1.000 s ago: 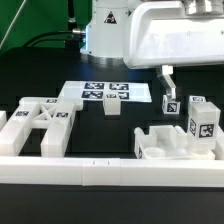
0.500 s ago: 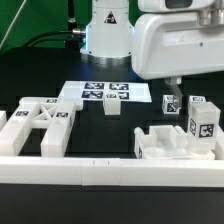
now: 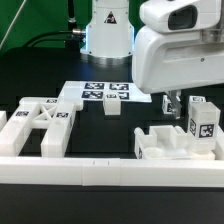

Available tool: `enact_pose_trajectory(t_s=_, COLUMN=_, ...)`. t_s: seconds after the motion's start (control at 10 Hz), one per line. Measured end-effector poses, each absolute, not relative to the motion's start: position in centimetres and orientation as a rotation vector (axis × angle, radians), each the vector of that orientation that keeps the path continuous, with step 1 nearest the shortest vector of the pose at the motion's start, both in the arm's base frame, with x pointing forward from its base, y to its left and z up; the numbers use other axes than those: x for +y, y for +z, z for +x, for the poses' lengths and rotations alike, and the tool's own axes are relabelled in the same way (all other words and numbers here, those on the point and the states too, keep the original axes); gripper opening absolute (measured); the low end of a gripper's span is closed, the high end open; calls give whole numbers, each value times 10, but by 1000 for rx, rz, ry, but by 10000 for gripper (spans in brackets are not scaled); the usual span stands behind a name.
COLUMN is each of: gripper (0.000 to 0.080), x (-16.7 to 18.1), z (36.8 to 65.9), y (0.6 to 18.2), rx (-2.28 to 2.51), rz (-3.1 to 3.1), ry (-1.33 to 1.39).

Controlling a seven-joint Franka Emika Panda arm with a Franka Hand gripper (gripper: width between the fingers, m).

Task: Assemble chair

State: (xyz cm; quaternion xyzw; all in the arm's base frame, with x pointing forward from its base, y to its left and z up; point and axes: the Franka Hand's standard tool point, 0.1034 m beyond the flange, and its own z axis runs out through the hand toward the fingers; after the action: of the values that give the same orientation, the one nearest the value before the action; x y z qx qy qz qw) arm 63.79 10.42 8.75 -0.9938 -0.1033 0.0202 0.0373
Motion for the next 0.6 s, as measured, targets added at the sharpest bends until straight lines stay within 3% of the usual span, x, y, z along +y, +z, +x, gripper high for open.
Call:
enact_pose_trajectory(t_s=0.2, gripper=649, x=104, z=639, y=85, rx=-317, rz=-3051, ry=49)
enact_pose_trajectory(t_s=0.3, gripper=520, x=104, z=639, y=85, rx=-317, rz=-3051, ry=50)
enact_pose_trajectory(t_s=0.4, gripper=520, x=104, z=639, y=85, rx=-316, rz=-3051, ry=50)
enact_pose_trajectory(t_s=0.5, gripper=375, x=104, z=639, y=85, rx=-316, rz=-3051, ry=50)
enact_pose_trajectory(t_s=0.6, gripper=287, x=104, z=639, y=85, rx=-316, rz=-3051, ry=50)
